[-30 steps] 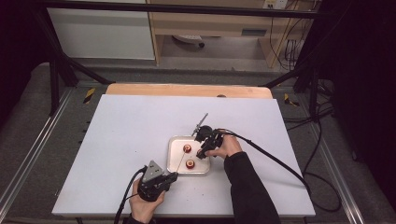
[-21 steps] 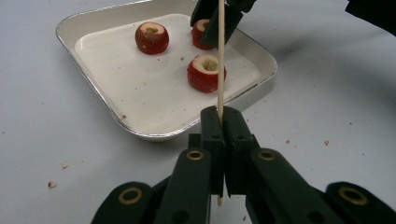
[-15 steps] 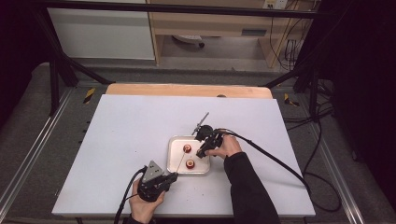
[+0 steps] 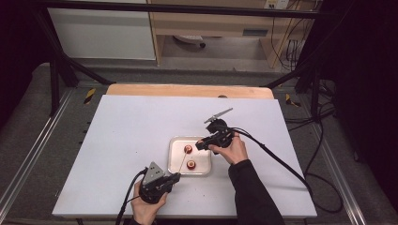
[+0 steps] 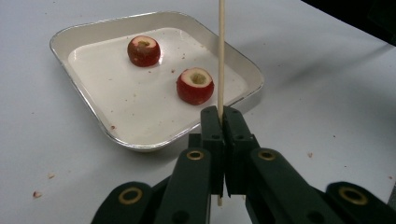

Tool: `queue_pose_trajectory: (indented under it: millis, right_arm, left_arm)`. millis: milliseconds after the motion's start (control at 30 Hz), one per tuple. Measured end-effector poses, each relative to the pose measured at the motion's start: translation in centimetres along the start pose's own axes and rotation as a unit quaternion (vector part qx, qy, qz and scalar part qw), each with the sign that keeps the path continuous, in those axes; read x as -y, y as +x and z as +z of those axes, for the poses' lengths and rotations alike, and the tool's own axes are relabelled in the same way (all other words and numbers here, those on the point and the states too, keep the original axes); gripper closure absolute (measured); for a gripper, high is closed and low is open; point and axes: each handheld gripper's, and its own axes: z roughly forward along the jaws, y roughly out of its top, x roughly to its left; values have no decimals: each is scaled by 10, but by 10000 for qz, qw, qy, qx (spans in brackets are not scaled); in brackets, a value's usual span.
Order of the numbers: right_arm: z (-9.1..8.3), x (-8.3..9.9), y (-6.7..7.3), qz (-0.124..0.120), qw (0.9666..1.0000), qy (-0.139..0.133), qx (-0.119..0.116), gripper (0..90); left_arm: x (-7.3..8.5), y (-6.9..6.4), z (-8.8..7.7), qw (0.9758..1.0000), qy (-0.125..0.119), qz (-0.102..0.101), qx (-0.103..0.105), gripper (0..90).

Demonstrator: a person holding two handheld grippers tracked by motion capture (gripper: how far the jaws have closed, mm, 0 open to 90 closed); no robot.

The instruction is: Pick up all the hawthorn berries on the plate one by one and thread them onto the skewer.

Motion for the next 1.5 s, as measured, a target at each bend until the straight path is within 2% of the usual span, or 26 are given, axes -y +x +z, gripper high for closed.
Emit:
queue_pose_trajectory:
  millis: [33,67,100,133,200,233,267,333,533,633,700,900,1067,1100,1167,1200,1267,1333,1400,1500]
  right_arm:
    - [-2,2,-1,122,9998,-126,-35,613]
    - [-6,7,-2,310,9987,-391,-116,614]
    - [-6,7,-2,310,9987,-391,-116,614]
    - [-10,13,-3,466,9967,-630,-201,614]
    - [-12,18,-4,658,9935,-890,-271,614]
    - [-12,18,-4,658,9935,-890,-271,614]
    - [-14,23,-4,790,9894,-1171,-334,614]
    - [-16,27,-4,903,9848,-1429,-395,614]
    - [-16,37,-4,1136,9713,-2035,-478,615]
    - [-15,41,-5,1284,9626,-2332,-507,615]
    - [-14,44,-5,1411,9548,-2554,-558,615]
    - [-8,49,-1,1515,9397,-2994,-660,616]
    - [-2,51,3,1535,9311,-3229,-719,616]
    - [-1,52,4,1554,9281,-3308,-712,616]
    - [-1,52,5,1561,9250,-3390,-715,616]
    - [-1,52,5,1561,9250,-3390,-715,616]
    - [-2,53,7,1597,9200,-3501,-741,616]
    - [-3,53,9,1593,9174,-3565,-772,616]
    - [-3,53,9,1587,9169,-3575,-791,617]
    - [-3,55,11,1540,9179,-3575,-771,617]
  left_arm:
    - [0,-1,0,10000,-7,-16,4,885]
    - [0,-2,1,10000,-20,-33,8,885]
    - [0,-4,1,10000,-36,-55,17,885]
    - [-1,-5,2,10000,-44,-68,30,884]
    - [-1,-8,3,9999,-64,-95,35,885]
    - [-1,-10,4,9999,-70,-128,31,885]
    - [-1,-13,7,9998,-76,-203,20,885]
    - [-1,-16,10,9996,-67,-284,27,885]
    - [-1,-24,19,9986,-50,-518,-17,885]
    - [-1,-27,22,9982,-26,-598,-62,885]
    - [-2,-28,24,9977,-25,-672,-88,885]
    - [-4,-34,32,9962,-9,-853,-200,885]
    - [-6,-39,35,9955,0,-892,-317,885]
    - [-6,-39,35,9954,1,-898,-338,885]
    - [-6,-38,36,9950,11,-932,-361,885]
    - [-6,-38,36,9950,11,-932,-361,885]
    - [-7,-38,38,9943,5,-1013,-331,885]
    - [-9,-37,39,9936,6,-1088,-319,884]
    - [-10,-37,40,9931,12,-1124,-323,885]
    - [-11,-36,40,9931,9,-1127,-326,885]
